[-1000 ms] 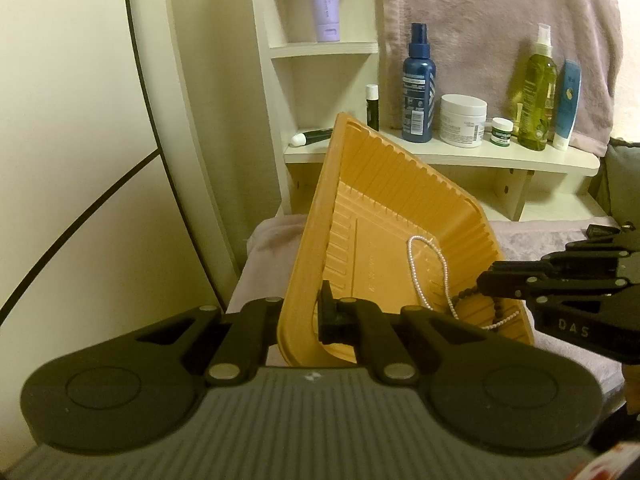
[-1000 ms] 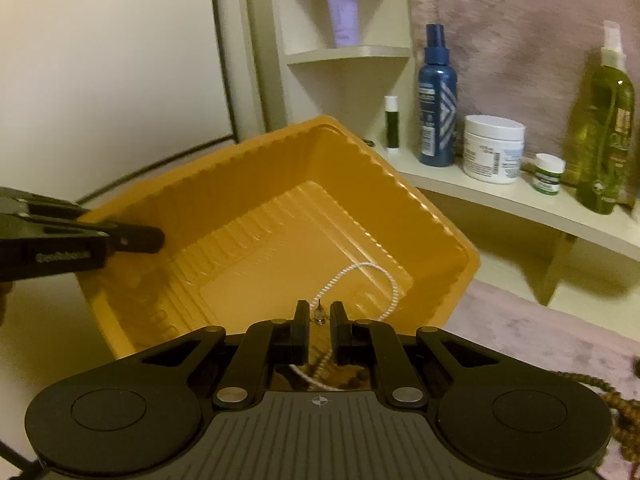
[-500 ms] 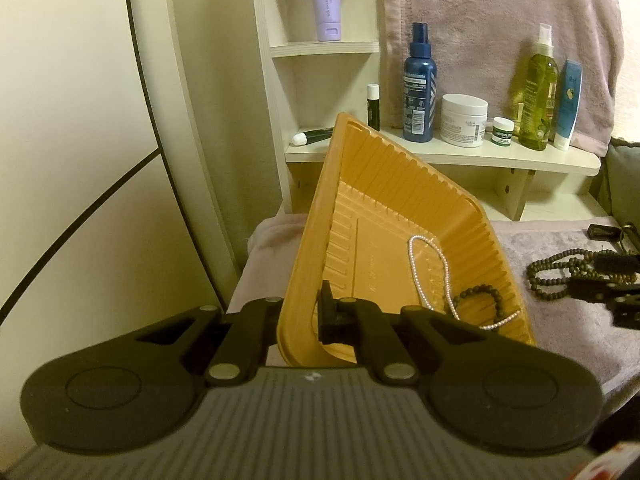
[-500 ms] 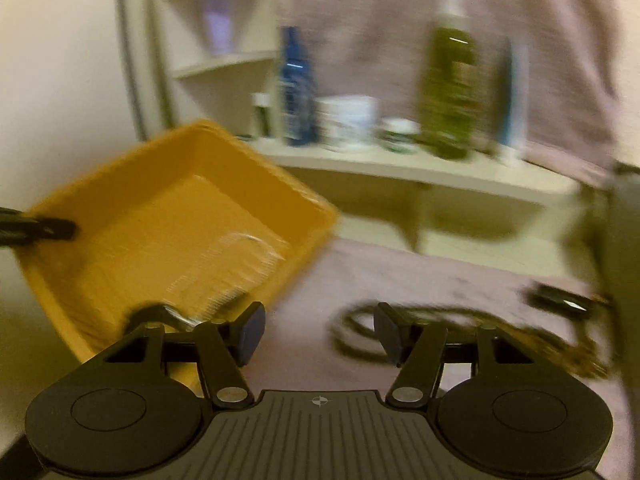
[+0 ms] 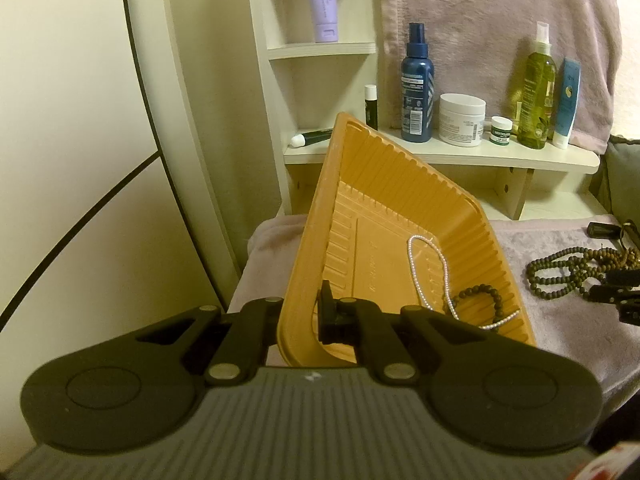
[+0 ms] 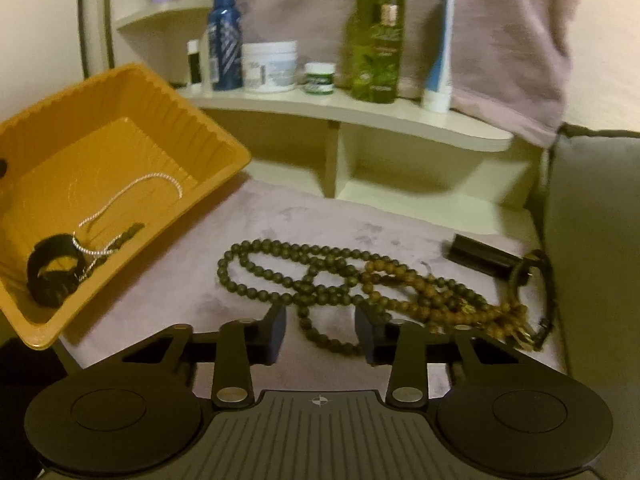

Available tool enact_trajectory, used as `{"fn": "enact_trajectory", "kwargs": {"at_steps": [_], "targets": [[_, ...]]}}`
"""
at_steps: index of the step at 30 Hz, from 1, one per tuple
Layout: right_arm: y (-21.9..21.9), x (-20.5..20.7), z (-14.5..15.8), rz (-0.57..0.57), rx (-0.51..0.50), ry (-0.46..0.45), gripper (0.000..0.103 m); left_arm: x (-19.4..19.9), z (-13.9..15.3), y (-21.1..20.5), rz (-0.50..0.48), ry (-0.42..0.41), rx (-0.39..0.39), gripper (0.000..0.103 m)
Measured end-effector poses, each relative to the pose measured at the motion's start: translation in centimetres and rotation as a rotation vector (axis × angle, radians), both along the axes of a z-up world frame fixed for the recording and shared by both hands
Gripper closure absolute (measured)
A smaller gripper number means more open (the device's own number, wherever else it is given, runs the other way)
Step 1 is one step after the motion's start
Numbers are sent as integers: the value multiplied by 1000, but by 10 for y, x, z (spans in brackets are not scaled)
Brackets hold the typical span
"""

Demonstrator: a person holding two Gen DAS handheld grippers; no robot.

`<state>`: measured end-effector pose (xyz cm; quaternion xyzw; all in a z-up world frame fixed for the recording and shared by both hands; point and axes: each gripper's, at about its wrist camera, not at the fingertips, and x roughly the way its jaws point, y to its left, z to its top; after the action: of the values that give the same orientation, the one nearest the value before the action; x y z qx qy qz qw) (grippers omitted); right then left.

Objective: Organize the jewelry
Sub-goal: 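Pinch the dark bead necklace with the right gripper, then lift the dark bead necklace with the right gripper and lower it into the tray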

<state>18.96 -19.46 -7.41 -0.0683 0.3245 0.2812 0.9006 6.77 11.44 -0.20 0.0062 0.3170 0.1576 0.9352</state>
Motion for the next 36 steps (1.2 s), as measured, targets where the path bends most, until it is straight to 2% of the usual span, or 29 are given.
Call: {"fn": "enact_trajectory", "kwargs": {"at_steps": [8, 11, 14, 20, 29, 36], "targets": [[22, 12, -13, 29, -29, 22, 85, -1, 0, 1, 3, 3, -2, 98], [25, 12, -12, 34, -37, 14, 96, -1, 0, 1, 3, 3, -4, 98], [23, 9, -4, 25, -32, 4, 96, -1, 0, 1, 4, 2, -5, 98], [10, 1, 42, 9, 39, -52, 96, -1, -1, 2, 3, 1, -5, 98], [-5, -3, 141, 41, 156, -215, 96, -1, -1, 2, 1, 0, -5, 98], [-4, -3, 199, 96, 190, -311, 96, 0, 0, 2, -1, -1, -8, 98]]}}
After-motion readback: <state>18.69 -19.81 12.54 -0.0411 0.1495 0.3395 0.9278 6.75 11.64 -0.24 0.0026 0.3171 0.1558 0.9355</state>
